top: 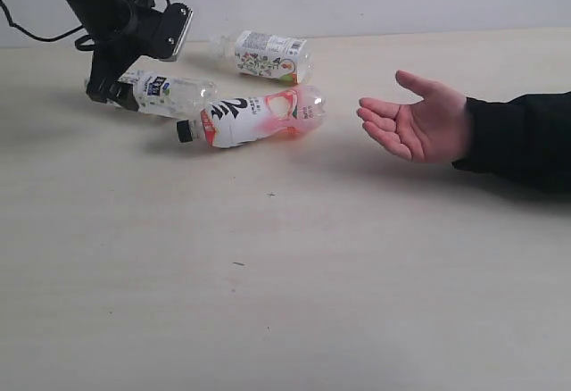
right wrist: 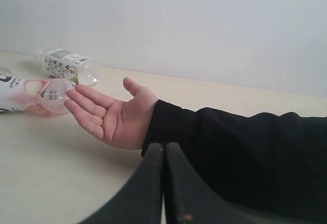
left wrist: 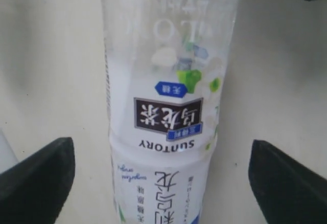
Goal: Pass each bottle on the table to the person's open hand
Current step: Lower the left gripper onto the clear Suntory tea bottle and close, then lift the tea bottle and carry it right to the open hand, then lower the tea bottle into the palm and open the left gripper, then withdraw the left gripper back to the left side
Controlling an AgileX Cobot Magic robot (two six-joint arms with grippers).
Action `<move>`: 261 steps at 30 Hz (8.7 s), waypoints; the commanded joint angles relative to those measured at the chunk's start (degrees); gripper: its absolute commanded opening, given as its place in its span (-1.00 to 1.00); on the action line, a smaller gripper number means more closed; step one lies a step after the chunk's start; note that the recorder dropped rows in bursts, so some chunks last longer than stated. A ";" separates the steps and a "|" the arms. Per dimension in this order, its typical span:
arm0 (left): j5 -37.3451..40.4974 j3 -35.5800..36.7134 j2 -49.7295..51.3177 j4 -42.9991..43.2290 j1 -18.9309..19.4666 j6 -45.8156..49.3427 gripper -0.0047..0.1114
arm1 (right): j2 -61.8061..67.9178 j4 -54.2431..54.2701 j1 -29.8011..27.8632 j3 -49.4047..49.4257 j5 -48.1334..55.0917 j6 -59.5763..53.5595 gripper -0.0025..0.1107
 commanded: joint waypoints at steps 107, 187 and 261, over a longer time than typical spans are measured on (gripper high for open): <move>-36.85 16.55 -15.77 -48.61 -29.88 -97.43 -0.92 | -0.33 -0.14 -0.20 0.26 -0.68 -0.27 -0.96; -6.28 16.44 -20.96 -41.34 -22.33 -64.19 -0.84 | -0.33 -0.14 -0.20 0.26 -0.68 -0.15 -0.96; -39.51 59.70 -71.80 -39.56 -14.96 -53.56 -0.90 | -0.33 -0.14 -0.20 0.26 -0.68 -0.15 -0.96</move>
